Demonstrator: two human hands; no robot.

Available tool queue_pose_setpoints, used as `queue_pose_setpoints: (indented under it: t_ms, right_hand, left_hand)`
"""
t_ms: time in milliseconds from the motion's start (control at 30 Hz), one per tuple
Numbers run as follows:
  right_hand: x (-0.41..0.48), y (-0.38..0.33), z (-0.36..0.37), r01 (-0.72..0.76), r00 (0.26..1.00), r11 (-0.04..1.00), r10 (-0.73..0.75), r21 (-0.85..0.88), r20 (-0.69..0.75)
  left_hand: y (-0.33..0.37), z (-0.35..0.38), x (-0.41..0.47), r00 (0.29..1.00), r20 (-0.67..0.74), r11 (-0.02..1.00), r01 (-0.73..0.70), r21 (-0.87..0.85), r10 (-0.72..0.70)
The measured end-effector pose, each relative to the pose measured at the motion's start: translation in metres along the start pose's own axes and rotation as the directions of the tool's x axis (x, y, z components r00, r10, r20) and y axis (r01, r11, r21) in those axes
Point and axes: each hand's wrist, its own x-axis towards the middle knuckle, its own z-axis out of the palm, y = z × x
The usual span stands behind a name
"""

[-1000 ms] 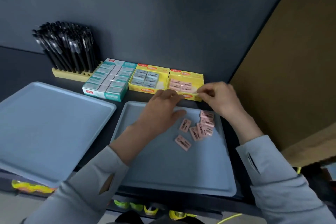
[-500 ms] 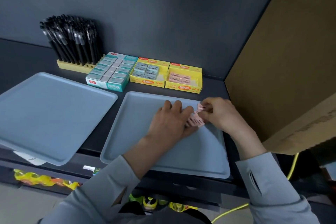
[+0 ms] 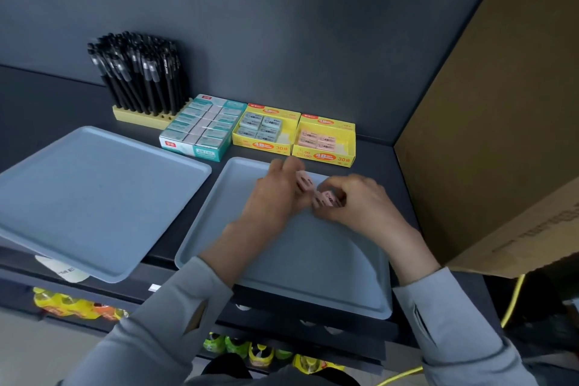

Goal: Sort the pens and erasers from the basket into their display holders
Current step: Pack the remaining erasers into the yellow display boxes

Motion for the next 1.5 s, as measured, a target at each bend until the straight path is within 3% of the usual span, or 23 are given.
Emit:
queue_pose_setpoints:
  t_ms: [67, 133, 167, 233, 300, 400, 533, 633, 833, 900, 967, 1067, 1133, 1200, 1333, 1400, 1500]
  right_hand:
    - [0.003, -0.006, 0.002, 0.030, 0.999, 0.998, -0.031, -0.054, -0.010]
    - [0.006, -0.008, 0.000, 0.034, 0.999, 0.999, -0.034, 0.005, -0.026]
    - [0.007, -0.007, -0.002, 0.017, 0.999, 0.998, -0.014, 0.067, -0.043]
    - [0.012, -0.005, -0.006, -0.010, 0.999, 0.993, 0.016, 0.116, -0.050]
    - [0.015, -0.007, -0.006, 0.006, 1.000, 1.000, -0.007, 0.026, 0.025]
    - [0.017, -0.014, -0.002, 0.027, 0.996, 0.996, -0.019, -0.085, 0.083]
    - [0.018, -0.019, 0.001, 0.045, 0.991, 0.985, -0.023, -0.167, 0.128]
    - [0.015, -0.021, -0.004, 0.047, 0.984, 0.988, -0.020, -0.150, 0.176]
    - [0.019, -0.011, -0.002, -0.030, 0.994, 0.999, 0.033, -0.025, 0.107]
    - [0.019, -0.012, -0.005, -0.058, 0.998, 0.994, 0.061, 0.090, -0.029]
    - [0.022, -0.017, -0.013, -0.025, 0.983, 0.940, 0.085, 0.341, -0.162]
    - [0.027, -0.027, -0.023, 0.032, 0.990, 0.782, 0.063, 0.622, -0.130]
    - [0.029, -0.021, -0.023, 0.037, 0.974, 0.826, 0.097, 0.563, -0.207]
    - [0.026, -0.006, -0.026, -0.067, 0.938, 0.933, 0.179, 0.353, -0.296]
    - [0.015, 0.023, -0.017, -0.277, 0.958, 0.956, 0.267, -0.095, -0.102]
    - [0.013, 0.026, -0.009, -0.271, 0.962, 0.957, 0.265, -0.108, -0.062]
    - [0.011, 0.027, -0.008, -0.220, 0.957, 0.974, 0.227, 0.061, -0.181]
  left_hand:
    - [-0.003, -0.004, 0.003, 0.989, -0.004, 0.909, 0.137, -0.393, -0.151]
    - [0.001, -0.011, 0.005, 0.929, 0.203, 0.564, 0.352, -0.747, -0.311]
    - [0.004, -0.016, 0.007, 0.877, 0.327, 0.365, 0.451, -0.815, -0.353]
    - [0.006, -0.025, 0.010, 0.786, 0.508, 0.020, 0.549, -0.836, -0.353]
    - [0.006, -0.031, 0.011, 0.731, 0.606, -0.231, 0.560, -0.796, -0.314]
    - [0.006, -0.036, 0.010, 0.711, 0.660, -0.393, 0.550, -0.737, -0.243]
    - [0.004, -0.041, 0.012, 0.725, 0.663, -0.415, 0.553, -0.723, -0.188]
    - [0.000, -0.044, 0.016, 0.713, 0.662, -0.428, 0.537, -0.727, -0.230]
    - [-0.005, -0.036, 0.016, 0.722, 0.632, -0.300, 0.559, -0.773, -0.281]
    - [-0.003, -0.032, 0.016, 0.715, 0.647, -0.289, 0.581, -0.761, -0.267]
    - [0.000, -0.031, 0.017, 0.694, 0.670, -0.289, 0.606, -0.741, -0.263]
    - [0.008, -0.029, 0.018, 0.681, 0.704, -0.267, 0.654, -0.708, -0.200]
    - [0.013, -0.028, 0.019, 0.677, 0.711, -0.275, 0.659, -0.700, -0.189]
    - [0.016, -0.029, 0.019, 0.676, 0.711, -0.318, 0.643, -0.697, -0.191]
    - [0.018, -0.025, 0.015, 0.687, 0.700, -0.161, 0.682, -0.714, -0.197]
    - [0.021, -0.023, 0.014, 0.688, 0.695, -0.120, 0.688, -0.716, -0.207]
    - [0.023, -0.020, 0.015, 0.660, 0.721, -0.178, 0.699, -0.693, -0.212]
